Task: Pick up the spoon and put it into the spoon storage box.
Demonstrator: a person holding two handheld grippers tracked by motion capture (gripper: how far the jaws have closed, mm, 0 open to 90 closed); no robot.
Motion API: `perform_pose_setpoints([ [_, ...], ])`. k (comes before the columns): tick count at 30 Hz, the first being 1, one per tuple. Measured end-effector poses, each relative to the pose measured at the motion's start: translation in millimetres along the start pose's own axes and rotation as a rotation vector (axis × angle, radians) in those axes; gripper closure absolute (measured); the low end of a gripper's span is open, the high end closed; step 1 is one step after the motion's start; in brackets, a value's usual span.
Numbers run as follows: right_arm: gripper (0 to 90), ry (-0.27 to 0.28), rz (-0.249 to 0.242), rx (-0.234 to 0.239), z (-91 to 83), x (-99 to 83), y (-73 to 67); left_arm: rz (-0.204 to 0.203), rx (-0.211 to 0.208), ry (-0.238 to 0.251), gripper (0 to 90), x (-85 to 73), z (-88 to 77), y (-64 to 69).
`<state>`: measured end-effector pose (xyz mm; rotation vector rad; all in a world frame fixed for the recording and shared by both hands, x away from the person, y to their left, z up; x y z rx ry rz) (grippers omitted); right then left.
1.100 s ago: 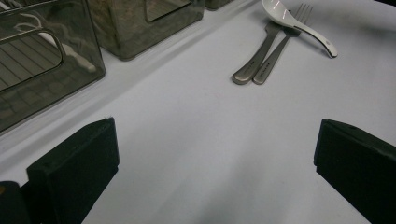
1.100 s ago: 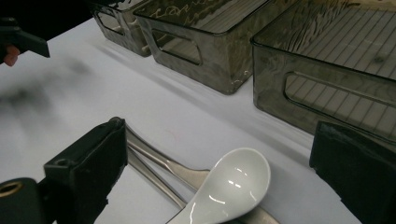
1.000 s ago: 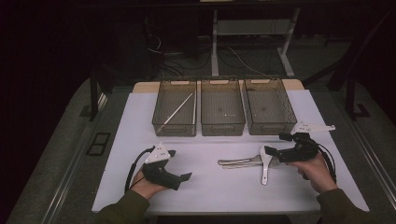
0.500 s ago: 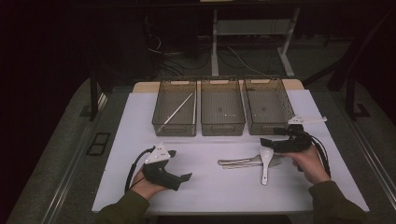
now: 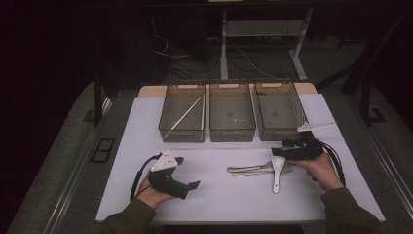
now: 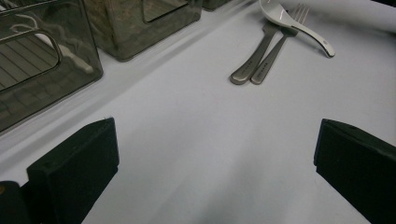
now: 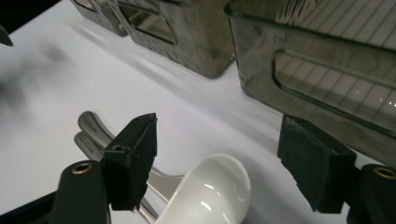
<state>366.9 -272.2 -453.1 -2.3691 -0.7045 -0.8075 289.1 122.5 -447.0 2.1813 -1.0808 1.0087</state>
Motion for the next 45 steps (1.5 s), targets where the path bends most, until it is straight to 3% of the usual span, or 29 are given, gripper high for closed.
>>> perform_pose_setpoints([
  [13, 44.6, -0.109, 0.028, 0.015, 7.5, -14.4, 6.4, 0.008, -0.001, -0.01, 0.0, -0.7, 0.8, 0.4],
  [21, 52.6, -0.158, 0.01, 0.019, 13.1, -18.9, 6.7, 0.005, -0.001, -0.013, 0.0, -0.9, 1.3, 0.3],
  [29, 59.8, -0.171, -0.025, -0.003, 14.2, -18.9, 3.2, 0.007, 0.0, -0.016, 0.0, -1.1, 1.7, 0.4],
  [36, 68.0, -0.177, -0.036, 0.025, 16.7, -18.0, -1.0, 0.009, 0.001, -0.017, 0.0, -1.1, 1.9, 0.2],
  [45, 71.4, -0.17, -0.009, 0.041, 18.5, -17.3, -2.0, 0.009, 0.002, -0.018, 0.0, -1.2, 1.9, 0.2],
])
Point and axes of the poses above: each handheld gripper's, and its own axes: z roughly forward along the jaws, x roughly out of its top, y roughly to its right, the point moved 4 cm from there along z, roughly forward along the jaws, and after that the axes turned 5 degrees about -y, right-handed, at the moved point
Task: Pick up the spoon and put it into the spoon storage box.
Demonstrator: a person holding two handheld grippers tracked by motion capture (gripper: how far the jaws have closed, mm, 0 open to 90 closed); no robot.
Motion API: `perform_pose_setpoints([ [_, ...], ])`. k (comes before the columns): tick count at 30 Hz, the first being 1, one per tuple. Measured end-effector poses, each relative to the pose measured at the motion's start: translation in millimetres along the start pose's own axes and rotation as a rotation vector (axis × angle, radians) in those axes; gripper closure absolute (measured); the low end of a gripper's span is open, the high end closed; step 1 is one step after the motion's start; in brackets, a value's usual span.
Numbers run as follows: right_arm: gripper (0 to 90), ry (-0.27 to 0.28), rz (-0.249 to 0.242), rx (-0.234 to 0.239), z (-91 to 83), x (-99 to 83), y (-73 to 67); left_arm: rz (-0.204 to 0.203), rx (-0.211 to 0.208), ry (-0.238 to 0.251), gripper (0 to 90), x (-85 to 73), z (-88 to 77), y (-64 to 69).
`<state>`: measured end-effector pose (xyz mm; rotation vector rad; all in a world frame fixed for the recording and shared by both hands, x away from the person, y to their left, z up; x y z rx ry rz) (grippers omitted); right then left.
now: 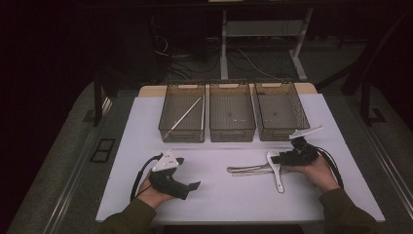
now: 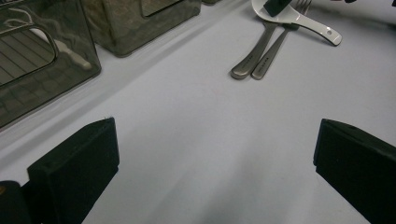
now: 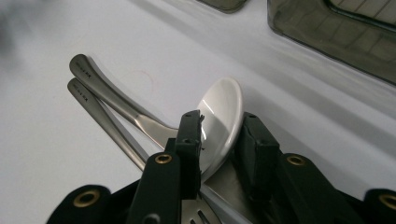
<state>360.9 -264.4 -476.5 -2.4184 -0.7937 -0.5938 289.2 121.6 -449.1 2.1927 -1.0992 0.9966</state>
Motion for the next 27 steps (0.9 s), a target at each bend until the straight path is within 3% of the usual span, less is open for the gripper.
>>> perform_pose_setpoints([
  [15, 77.0, 0.013, 0.035, -0.006, -1.8, 1.5, 0.5, 0.001, -0.001, 0.002, 0.0, 0.2, -0.6, 0.4],
  [27, 81.8, 0.07, 0.045, -0.009, -16.8, 3.6, 0.7, 0.006, -0.005, 0.003, 0.0, 0.3, -0.8, 0.7],
])
Point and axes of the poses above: each handheld gripper's, and its own axes: z roughly forward along the jaws, x roughly out of its top, y roughly to its right, the point moved 4 cm from there along z, roughly forward along the jaws, and after that the axes turned 5 degrees about -y, right-handed, at the moved point
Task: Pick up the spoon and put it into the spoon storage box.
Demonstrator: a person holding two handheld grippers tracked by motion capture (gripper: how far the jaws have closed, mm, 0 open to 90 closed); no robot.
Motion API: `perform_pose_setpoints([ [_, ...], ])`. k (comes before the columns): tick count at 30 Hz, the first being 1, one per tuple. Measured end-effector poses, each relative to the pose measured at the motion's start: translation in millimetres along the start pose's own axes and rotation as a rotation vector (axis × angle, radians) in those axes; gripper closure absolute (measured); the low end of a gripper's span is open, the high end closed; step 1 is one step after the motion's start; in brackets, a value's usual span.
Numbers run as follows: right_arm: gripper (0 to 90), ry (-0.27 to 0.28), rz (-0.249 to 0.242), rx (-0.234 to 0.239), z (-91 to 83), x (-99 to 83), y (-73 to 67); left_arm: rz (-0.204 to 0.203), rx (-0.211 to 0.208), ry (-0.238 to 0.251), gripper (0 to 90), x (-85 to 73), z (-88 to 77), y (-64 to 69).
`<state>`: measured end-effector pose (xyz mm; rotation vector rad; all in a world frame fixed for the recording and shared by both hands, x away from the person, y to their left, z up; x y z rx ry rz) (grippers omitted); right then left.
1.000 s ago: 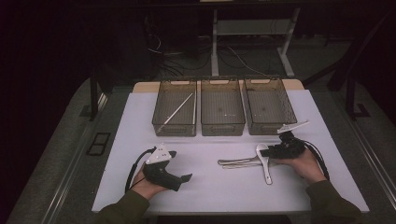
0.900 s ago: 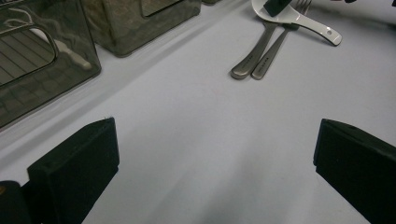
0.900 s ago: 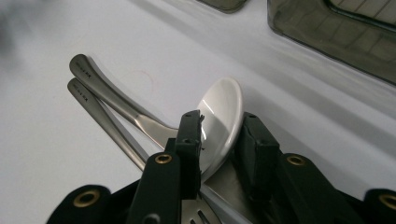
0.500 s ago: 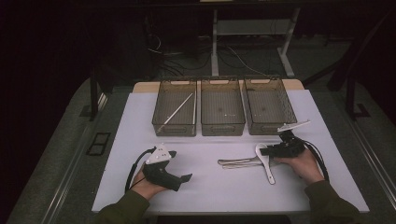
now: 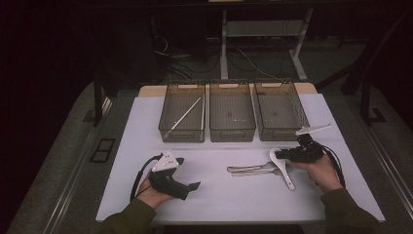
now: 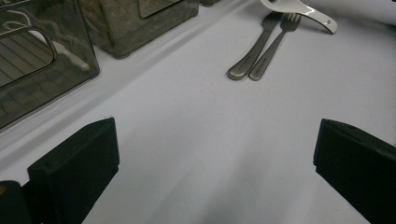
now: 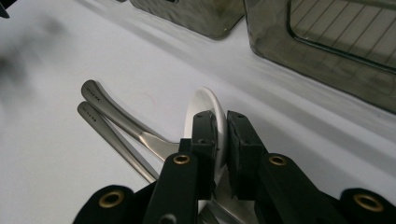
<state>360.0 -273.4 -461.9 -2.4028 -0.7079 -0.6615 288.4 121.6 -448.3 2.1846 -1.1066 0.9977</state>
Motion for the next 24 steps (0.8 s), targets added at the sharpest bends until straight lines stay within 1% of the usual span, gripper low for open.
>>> perform_pose_setpoints([
  [4, 81.8, 0.014, 0.0, -0.012, -4.5, 0.7, -0.6, -0.002, -0.002, 0.001, 0.0, 0.1, -0.4, 0.1],
  [6, 81.9, 0.029, -0.007, -0.015, -7.6, 1.5, -1.0, -0.001, -0.004, 0.003, 0.0, 0.1, -0.4, 0.2],
  [11, 81.8, 0.062, -0.014, -0.01, -17.5, 4.5, -3.9, 0.003, -0.01, 0.014, 0.0, 0.5, -0.8, 0.6],
  [18, 81.8, 0.085, -0.038, -0.01, -28.8, 13.9, -8.8, 0.007, -0.014, 0.011, 0.0, 0.3, -0.3, 0.3],
  [24, 81.8, 0.104, -0.05, -0.021, -36.2, 23.6, -12.5, -0.001, -0.006, 0.02, 0.0, 0.8, -0.2, 0.2],
])
Point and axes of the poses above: each handheld gripper's, and its own axes: z roughly forward along the jaws, x roughly out of its top, y roughly to its right, the point moved 4 cm from there along z, roughly forward along the jaws, and after that the axes turned 5 degrees about -y, right-handed, at the moved point
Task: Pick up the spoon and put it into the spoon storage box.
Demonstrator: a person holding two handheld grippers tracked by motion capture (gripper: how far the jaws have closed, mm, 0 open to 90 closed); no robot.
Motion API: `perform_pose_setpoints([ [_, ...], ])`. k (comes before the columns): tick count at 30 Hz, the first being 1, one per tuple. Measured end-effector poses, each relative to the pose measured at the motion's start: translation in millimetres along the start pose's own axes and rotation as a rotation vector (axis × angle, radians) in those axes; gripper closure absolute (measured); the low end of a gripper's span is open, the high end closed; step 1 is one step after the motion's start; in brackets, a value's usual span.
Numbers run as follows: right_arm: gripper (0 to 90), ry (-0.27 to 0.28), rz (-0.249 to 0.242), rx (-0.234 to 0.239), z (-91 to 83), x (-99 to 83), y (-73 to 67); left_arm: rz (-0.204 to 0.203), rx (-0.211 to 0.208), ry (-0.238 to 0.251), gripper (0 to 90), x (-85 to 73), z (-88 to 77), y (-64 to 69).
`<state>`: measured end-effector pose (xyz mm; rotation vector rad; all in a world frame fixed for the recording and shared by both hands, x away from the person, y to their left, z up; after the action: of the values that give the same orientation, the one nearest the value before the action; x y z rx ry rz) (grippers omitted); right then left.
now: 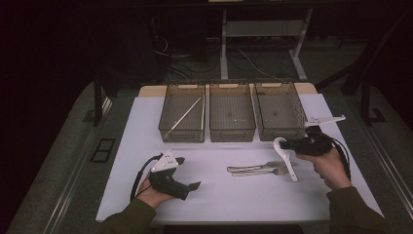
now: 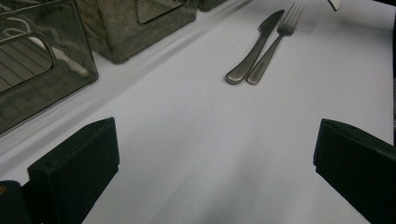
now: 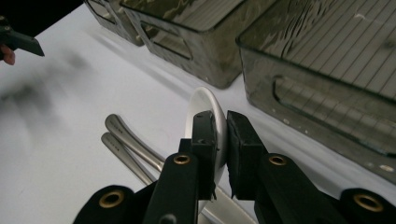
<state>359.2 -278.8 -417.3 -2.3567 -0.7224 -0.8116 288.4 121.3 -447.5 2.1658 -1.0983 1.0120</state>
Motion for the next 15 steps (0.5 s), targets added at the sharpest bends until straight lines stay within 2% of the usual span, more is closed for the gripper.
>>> perform_pose_setpoints([
  [5, 81.8, 0.015, -0.006, -0.004, -1.8, 12.8, 0.8, 0.005, -0.006, 0.006, 0.0, 0.7, -0.7, -0.4],
  [12, 81.8, 0.02, -0.014, -0.012, 4.6, 29.7, 0.0, 0.01, -0.012, 0.007, 0.0, 0.8, 0.0, -0.8],
  [15, 81.8, 0.016, -0.023, -0.017, 7.9, 37.4, -1.5, 0.0, -0.014, 0.017, 0.0, 0.6, 1.2, -0.6],
])
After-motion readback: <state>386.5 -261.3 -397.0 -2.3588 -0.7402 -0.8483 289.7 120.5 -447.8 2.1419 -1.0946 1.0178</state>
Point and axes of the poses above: each handheld gripper's, and its own axes: z roughly forward along the jaws, x roughly out of its top, y roughly to its right, the point moved 4 cm from there along z, roughly forward along the jaws, and after that the axes turned 5 degrees about -y, right-handed, at the moved point
